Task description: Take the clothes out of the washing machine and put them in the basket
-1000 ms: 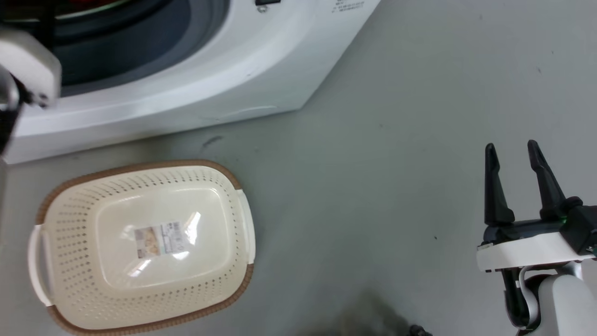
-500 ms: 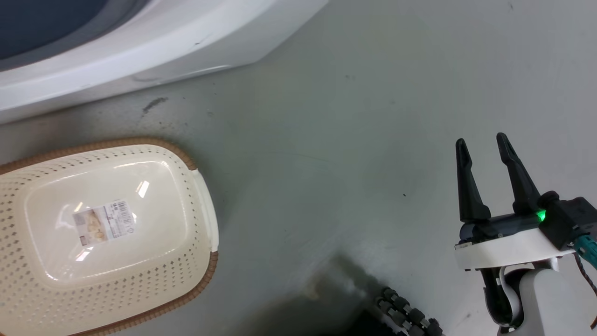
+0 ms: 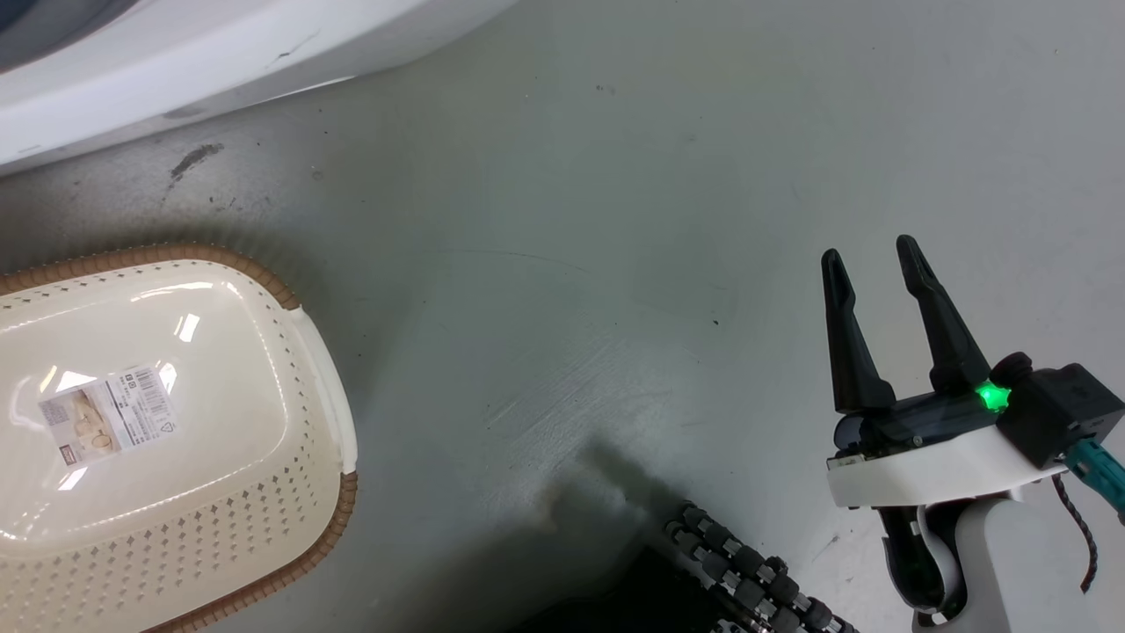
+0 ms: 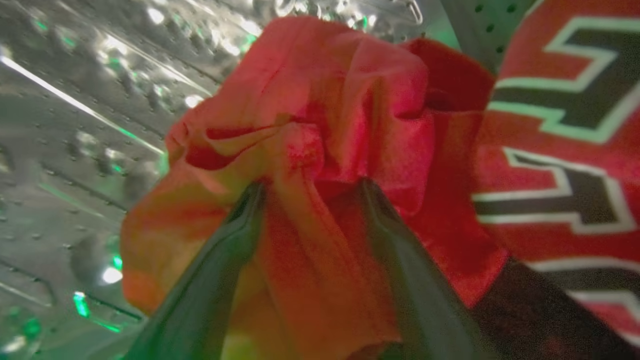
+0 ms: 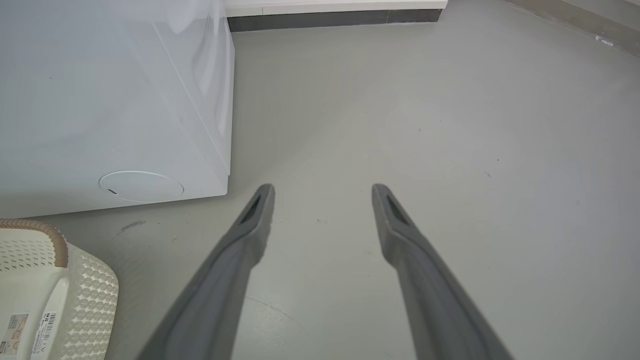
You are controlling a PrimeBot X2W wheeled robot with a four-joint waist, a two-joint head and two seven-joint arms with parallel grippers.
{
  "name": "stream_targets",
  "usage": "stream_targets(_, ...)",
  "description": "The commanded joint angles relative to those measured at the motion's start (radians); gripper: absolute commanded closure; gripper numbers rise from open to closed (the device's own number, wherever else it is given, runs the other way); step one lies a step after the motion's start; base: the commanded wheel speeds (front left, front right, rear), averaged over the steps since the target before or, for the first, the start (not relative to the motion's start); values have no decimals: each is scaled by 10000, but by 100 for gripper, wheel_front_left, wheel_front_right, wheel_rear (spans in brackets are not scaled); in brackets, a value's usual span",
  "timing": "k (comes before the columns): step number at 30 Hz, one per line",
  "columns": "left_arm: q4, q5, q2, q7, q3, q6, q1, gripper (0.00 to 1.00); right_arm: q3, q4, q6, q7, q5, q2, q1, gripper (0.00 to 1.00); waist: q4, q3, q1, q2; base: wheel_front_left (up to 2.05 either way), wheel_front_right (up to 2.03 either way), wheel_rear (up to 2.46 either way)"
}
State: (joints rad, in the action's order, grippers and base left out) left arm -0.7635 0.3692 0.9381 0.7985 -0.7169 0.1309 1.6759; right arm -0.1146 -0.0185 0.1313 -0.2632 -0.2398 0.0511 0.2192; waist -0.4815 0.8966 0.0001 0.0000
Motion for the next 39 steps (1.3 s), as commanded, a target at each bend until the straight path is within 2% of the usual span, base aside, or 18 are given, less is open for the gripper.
stream_targets(1, -179, 426, 135, 401, -127, -9, -208, 100, 12, 21, -9, -25, -42, -13, 67, 0, 17, 38, -1, 0, 0, 0, 0)
stream_targets(6, 94, 459, 306, -131, -249, -10, -107, 100, -34, -28, -10, -25, -65, -13, 216, 0, 36, 76, -1, 0, 0, 0, 0)
stream_targets(12, -17, 580, -77, -1588, -150, -91, -285, 100, 185, -108, -10, -25, 108, -11, 377, 0, 309, -209, -1, 0, 0, 0, 0)
stream_targets(18, -440, 877, -772, -3797, 78, -372, -776, 100, 620, -212, -10, -25, 404, -8, 515, 0, 783, -866, -1, 0, 0, 0, 0)
stream_targets(24, -1117, 1366, -1693, -6524, 354, -643, -1970, 100, 1060, -314, -10, -24, 907, -7, 445, 0, 1425, -1829, -1, 0, 0, 0, 0)
stream_targets(31, -1767, 2088, -2722, -9255, 738, -742, -3558, 100, 1410, -490, -10, -24, 1499, -5, 123, 0, 2144, -3084, -1, 0, 0, 0, 0)
stream_targets(35, -1952, 2355, -3316, -10280, 896, -783, -4426, 100, 1509, -587, -10, -24, 1833, -4, -95, 0, 2499, -3778, -1, 0, 0, 0, 0)
stream_targets(39, -1699, 2451, -3755, -10612, 1088, -855, -5369, 100, 1616, -691, -10, -24, 2050, -4, -285, 0, 2767, -4422, -1, 0, 0, 0, 0)
